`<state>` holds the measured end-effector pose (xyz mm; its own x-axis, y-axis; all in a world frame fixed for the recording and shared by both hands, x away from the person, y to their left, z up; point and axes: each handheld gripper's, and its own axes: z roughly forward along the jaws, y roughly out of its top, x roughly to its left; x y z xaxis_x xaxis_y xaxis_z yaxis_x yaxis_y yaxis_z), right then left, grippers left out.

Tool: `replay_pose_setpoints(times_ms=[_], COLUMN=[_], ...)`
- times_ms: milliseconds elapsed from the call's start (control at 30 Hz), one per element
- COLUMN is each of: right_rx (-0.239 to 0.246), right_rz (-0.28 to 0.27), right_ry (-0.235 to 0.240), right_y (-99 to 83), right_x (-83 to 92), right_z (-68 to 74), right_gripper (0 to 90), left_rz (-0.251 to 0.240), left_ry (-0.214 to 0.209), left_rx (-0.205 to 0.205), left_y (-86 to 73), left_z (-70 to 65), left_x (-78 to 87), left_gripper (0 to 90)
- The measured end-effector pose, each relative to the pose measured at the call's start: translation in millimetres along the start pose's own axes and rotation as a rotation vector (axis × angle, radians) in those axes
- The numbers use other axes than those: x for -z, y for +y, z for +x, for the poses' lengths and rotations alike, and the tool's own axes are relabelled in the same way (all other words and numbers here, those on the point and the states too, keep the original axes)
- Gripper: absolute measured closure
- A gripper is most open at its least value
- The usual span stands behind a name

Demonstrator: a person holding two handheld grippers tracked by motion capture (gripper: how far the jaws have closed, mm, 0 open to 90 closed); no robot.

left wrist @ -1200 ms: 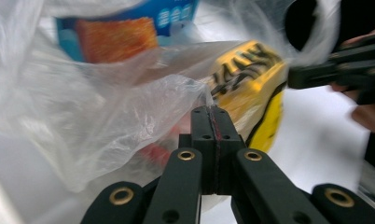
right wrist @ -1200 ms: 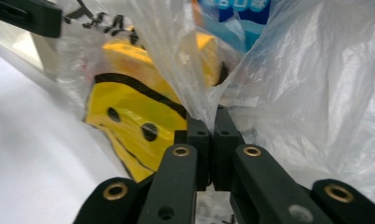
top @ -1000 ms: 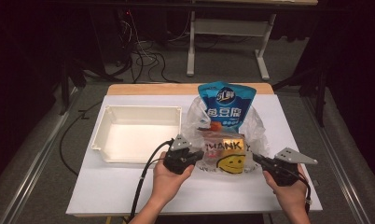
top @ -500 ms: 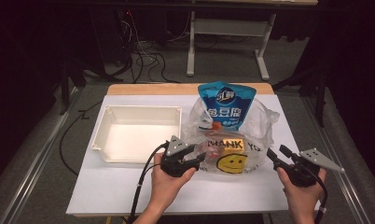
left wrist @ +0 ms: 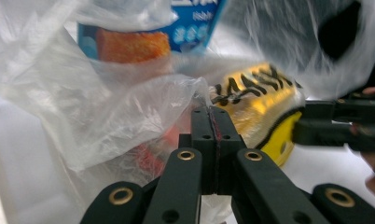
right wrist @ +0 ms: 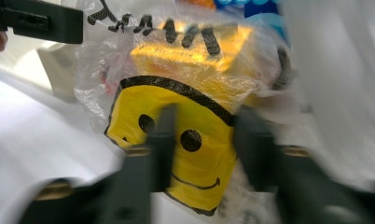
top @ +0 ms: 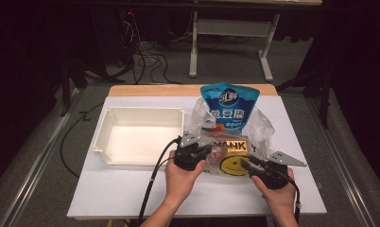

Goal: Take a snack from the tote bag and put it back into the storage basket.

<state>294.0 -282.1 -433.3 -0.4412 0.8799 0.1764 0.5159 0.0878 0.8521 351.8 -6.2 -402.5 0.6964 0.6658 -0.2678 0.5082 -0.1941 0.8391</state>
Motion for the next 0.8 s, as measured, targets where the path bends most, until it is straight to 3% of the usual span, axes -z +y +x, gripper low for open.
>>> replay_pose_setpoints(times_ms=[33,100,133,167,200,300,333,367,433,467,500,533,600,633,667,700,733,767,800], right_rx=[0.037,0.046,0.05,0.032,0.036,0.023,0.023,0.022,0.016,-0.003,-0.009,-0.008,0.027,0.027,0.054,0.086,0.086,0.081,0.075], right_rz=[0.018,0.029,0.052,0.099,0.131,0.212,0.212,0.28,0.293,0.3,0.294,0.273,0.211,0.211,0.184,0.175,0.175,0.182,0.194], right_ry=[0.007,0.006,0.018,0.045,0.043,0.046,0.046,0.041,0.038,0.044,0.044,0.052,0.09,0.09,0.091,0.081,0.081,0.079,0.074], right_y=[-3.1,-4.4,-6.9,-12.2,-15.6,-25.5,-25.5,-33.0,-35.2,-35.9,-35.6,-35.0,-30.5,-30.5,-27.8,-25.0,-25.0,-25.4,-26.8], right_x=[-0.1,-0.4,-2.2,-6.3,-8.7,-16.3,-16.3,-22.5,-24.1,-23.2,-22.1,-18.5,-7.8,-7.8,-1.5,3.9,3.9,2.8,-0.7], right_z=[4.0,5.1,5.2,4.4,4.8,5.6,5.6,5.6,5.2,2.0,1.5,1.1,5.3,5.3,8.8,13.4,13.4,14.0,13.6], right_gripper=[88.2,90.0,90.0,90.0,90.0,90.0,90.0,90.0,90.0,90.0,90.0,88.6,82.7,82.7,84.7,90.0,90.0,90.0,90.0], left_rz=[0.006,0.021,0.025,0.034,0.045,0.13,0.13,0.173,0.184,0.199,0.208,0.208,0.121,0.121,0.081,0.006,0.006,-0.038,-0.056], left_ry=[0.002,0.008,0.011,0.028,0.048,0.093,0.093,0.096,0.098,0.103,0.13,0.13,0.084,0.084,0.068,0.078,0.078,0.079,0.091], left_rx=[-0.014,-0.018,-0.01,0.024,0.033,0.076,0.076,0.092,0.1,0.088,0.048,0.048,0.056,0.056,0.054,0.06,0.06,0.074,0.079], left_y=[-3.8,-13.8,-19.0,-35.4,-44.7,-73.0,-73.0,-85.8,-84.2,-82.0,-79.2,-79.2,-74.5,-74.5,-71.5,-63.9,-63.9,-58.2,-53.3], left_z=[-0.8,-1.8,-2.1,-1.6,-0.8,6.1,6.1,10.5,11.8,11.0,7.0,7.0,3.2,3.2,2.5,-0.3,-0.3,-2.0,-3.5], left_x=[1.3,3.3,3.9,4.6,3.2,-8.3,-8.3,-15.5,-15.0,-16.1,-16.3,-16.3,-3.9,-3.9,2.8,13.5,13.5,18.2,20.9], left_gripper=[90.0,90.0,90.0,90.0,90.0,90.0,90.0,90.0,90.0,90.0,90.0,90.0,81.5,76.1,76.1,64.5,58.2,58.2,46.3])
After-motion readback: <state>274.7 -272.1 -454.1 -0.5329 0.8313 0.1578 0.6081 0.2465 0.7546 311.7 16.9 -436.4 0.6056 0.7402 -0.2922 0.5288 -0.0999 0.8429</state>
